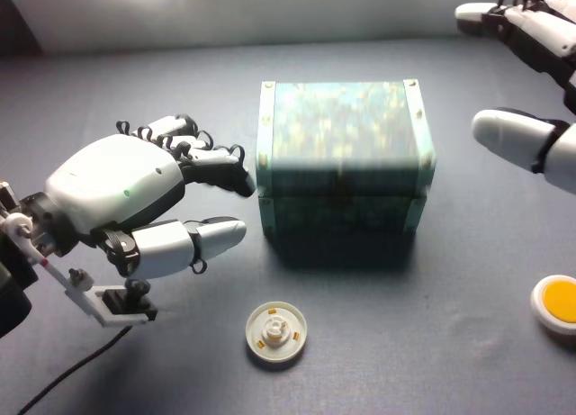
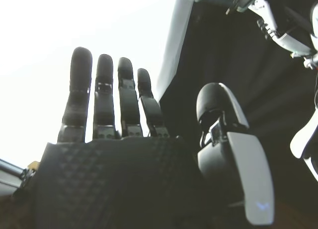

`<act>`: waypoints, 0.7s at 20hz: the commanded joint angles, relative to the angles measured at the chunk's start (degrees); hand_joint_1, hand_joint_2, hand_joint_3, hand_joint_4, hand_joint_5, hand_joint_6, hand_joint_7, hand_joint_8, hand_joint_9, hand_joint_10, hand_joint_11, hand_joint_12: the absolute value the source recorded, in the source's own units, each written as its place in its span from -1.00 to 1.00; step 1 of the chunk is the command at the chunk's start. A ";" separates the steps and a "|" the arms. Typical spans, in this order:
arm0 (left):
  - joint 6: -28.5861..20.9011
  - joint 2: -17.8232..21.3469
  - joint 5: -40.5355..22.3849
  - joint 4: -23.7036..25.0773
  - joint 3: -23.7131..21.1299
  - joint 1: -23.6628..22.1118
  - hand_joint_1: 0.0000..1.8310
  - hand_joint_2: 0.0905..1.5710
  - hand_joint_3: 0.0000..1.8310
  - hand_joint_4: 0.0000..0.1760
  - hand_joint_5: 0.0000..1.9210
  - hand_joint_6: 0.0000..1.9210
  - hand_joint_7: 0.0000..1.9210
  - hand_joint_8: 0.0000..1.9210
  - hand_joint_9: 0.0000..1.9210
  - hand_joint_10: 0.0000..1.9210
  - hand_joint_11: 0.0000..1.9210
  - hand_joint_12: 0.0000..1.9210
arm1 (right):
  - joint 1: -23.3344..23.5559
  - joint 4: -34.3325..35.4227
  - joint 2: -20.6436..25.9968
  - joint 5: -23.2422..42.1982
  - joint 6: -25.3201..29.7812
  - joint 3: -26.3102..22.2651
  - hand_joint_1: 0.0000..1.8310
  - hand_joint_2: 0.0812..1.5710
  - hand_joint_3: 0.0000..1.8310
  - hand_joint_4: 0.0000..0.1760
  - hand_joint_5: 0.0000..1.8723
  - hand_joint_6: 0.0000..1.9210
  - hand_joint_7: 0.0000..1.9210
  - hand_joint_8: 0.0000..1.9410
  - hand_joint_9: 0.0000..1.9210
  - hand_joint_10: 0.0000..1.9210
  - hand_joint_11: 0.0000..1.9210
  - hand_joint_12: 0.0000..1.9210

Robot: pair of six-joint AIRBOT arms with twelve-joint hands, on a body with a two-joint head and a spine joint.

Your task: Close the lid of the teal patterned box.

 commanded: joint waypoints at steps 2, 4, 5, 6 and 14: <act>-0.37 0.70 -8.09 -0.43 -0.25 0.06 -0.71 0.72 -1.00 -1.00 -0.54 0.37 -0.40 0.30 -0.42 0.64 -0.50 0.97 | -0.96 0.86 1.05 10.97 0.78 -0.62 -1.00 0.70 -1.00 -1.00 -1.00 -0.54 -0.73 -0.85 -0.97 -0.03 -1.00 0.72; -0.36 1.05 -8.48 -0.62 -0.41 0.29 -0.73 0.74 -1.00 -1.00 -0.53 0.64 -0.34 0.63 -0.32 0.88 -0.31 1.00 | -1.88 1.10 1.46 12.01 0.94 -1.03 -1.00 0.67 -1.00 -1.00 -1.00 -0.52 -0.69 -0.90 -0.95 -0.20 -1.00 0.66; -0.26 1.56 -9.70 -1.15 -0.72 0.80 -0.74 0.77 -0.99 -1.00 -0.54 0.68 -0.35 0.71 -0.30 0.92 -0.27 1.00 | -2.59 1.23 1.85 12.91 1.04 -1.37 -1.00 0.69 -1.00 -1.00 -1.00 -0.55 -0.74 -0.96 -0.98 -0.34 -1.00 0.52; -0.09 1.97 -10.56 -1.49 -1.03 1.13 -0.74 0.77 -0.99 -1.00 -0.54 0.68 -0.35 0.71 -0.30 0.92 -0.27 1.00 | -2.88 1.24 2.07 13.38 1.09 -1.56 -1.00 0.69 -1.00 -1.00 -1.00 -0.55 -0.74 -0.96 -0.98 -0.34 -1.00 0.52; 3.36 5.93 -17.78 -3.93 -4.22 3.47 -0.67 0.76 -1.00 -0.40 -0.88 -0.98 -0.90 -1.00 -0.94 -0.92 -1.00 -0.29 | -8.22 3.18 5.33 18.89 1.09 -4.15 -0.96 0.73 -1.00 -1.00 -1.00 -0.81 -0.94 -1.00 -1.00 -0.72 -1.00 0.21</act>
